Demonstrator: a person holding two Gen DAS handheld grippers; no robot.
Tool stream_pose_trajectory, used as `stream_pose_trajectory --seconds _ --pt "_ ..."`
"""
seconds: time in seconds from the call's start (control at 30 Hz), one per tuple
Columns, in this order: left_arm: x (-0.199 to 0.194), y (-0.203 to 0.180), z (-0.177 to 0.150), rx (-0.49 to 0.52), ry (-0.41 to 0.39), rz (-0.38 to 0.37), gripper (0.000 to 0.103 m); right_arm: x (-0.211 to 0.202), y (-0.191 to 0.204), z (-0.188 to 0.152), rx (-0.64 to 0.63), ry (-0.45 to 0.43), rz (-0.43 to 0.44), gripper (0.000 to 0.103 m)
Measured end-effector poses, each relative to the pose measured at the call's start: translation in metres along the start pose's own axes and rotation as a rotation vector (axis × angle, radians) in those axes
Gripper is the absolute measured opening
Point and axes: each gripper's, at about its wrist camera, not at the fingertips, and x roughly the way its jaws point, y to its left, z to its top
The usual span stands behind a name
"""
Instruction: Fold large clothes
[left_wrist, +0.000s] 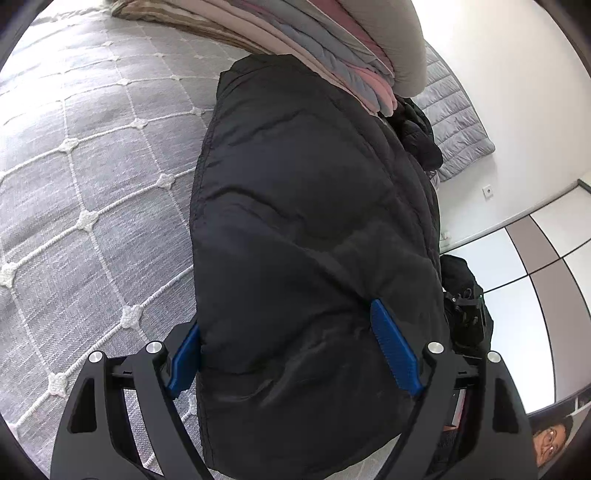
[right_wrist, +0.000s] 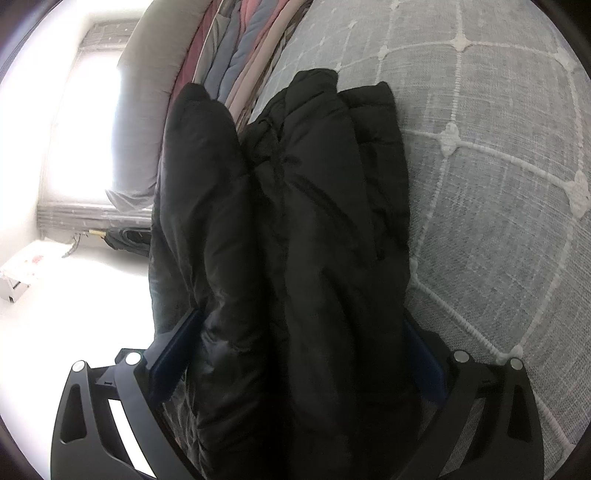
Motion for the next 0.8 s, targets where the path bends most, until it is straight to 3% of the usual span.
stream_pose_trajectory --seconds 0.13,0.23,0.5,0.63,0.73,0.8 --pt "-0.005 0.002 0.0 -0.002 -0.003 -0.014 0.079 0.005 0.008 -0.001 -0.029 0.006 -0.03 0.098" --pt "-0.015 0.008 0.002 -0.003 -0.027 0.007 0.079 0.019 0.02 -0.004 -0.04 0.041 0.021 0.098" --pt "-0.087 0.07 0.035 -0.104 -0.214 0.167 0.079 0.125 0.084 -0.015 -0.129 0.096 0.12 0.098" --pt "-0.119 0.109 0.05 -0.157 -0.3 0.27 0.079 0.191 0.131 -0.022 -0.224 0.159 0.076 0.098" --pt "-0.135 0.137 0.052 -0.226 -0.318 0.247 0.079 0.213 0.149 -0.021 -0.286 0.181 0.003 0.098" --pt "-0.142 0.149 0.049 -0.274 -0.325 0.199 0.079 0.208 0.146 -0.012 -0.259 0.189 -0.012 0.098"
